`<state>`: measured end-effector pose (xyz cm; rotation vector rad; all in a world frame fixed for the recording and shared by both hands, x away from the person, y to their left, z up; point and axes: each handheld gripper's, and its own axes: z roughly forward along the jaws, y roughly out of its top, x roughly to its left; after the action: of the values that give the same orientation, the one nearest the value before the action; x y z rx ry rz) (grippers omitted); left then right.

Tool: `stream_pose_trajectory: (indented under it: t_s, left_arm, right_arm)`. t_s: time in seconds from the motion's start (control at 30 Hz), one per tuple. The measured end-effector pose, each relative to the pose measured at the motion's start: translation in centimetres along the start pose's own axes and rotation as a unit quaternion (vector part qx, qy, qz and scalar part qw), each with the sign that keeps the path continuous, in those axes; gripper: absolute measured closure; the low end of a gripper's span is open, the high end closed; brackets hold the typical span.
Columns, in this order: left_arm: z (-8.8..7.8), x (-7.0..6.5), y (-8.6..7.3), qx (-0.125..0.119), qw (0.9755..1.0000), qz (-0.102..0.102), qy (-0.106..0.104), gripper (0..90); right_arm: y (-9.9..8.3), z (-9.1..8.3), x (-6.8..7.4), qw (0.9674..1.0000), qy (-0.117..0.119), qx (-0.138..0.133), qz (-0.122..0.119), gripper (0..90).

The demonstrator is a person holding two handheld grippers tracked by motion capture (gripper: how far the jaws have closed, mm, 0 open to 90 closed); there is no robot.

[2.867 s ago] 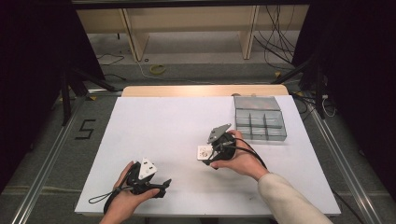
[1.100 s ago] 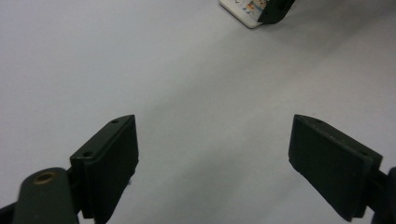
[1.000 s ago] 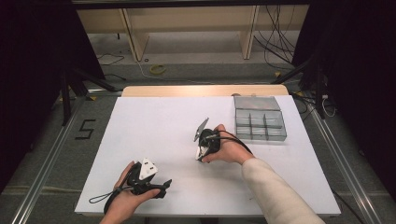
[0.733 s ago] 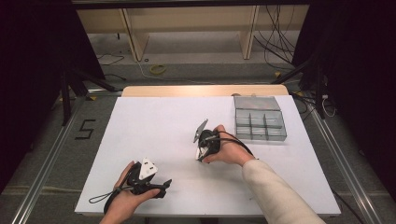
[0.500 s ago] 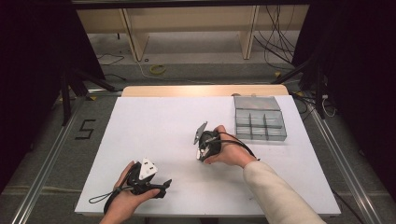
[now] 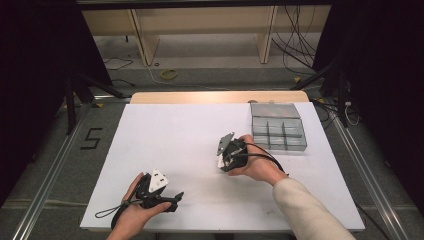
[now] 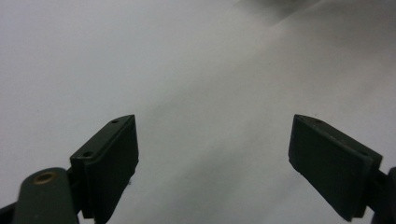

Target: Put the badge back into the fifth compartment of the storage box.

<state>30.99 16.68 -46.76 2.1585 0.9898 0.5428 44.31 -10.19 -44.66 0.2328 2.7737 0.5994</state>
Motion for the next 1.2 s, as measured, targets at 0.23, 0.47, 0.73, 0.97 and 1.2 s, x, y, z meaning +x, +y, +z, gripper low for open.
stream_pose_trajectory:
  t_s: [0.23,0.47,0.73,0.97,1.2]
  left_arm:
    - [0.0,-0.1,0.0,-0.001,1.0000,-0.001,0.001,15.4]
    - [0.1,-0.1,0.0,-0.001,1.0000,-0.001,0.001,15.4]
    - [0.1,-0.1,0.0,-0.002,1.0000,-0.001,-0.001,15.4]
    - [0.1,-0.1,0.0,-0.003,1.0000,-0.001,-0.001,15.4]
    - [0.1,0.0,0.0,-0.002,1.0000,-0.002,-0.001,15.5]
  right_arm:
    - [-1.6,-1.7,0.0,0.9999,-0.013,-0.002,0.003,34.0]
    - [-2.8,-2.9,-0.3,0.9996,-0.024,-0.007,0.012,34.0]
    - [-3.6,-4.2,-0.8,0.9991,-0.035,-0.011,0.019,34.0]
    - [-4.2,-4.9,-1.3,0.9987,-0.044,-0.010,0.025,34.0]
    - [-5.0,-5.3,-1.9,0.9982,-0.050,-0.005,0.032,34.0]
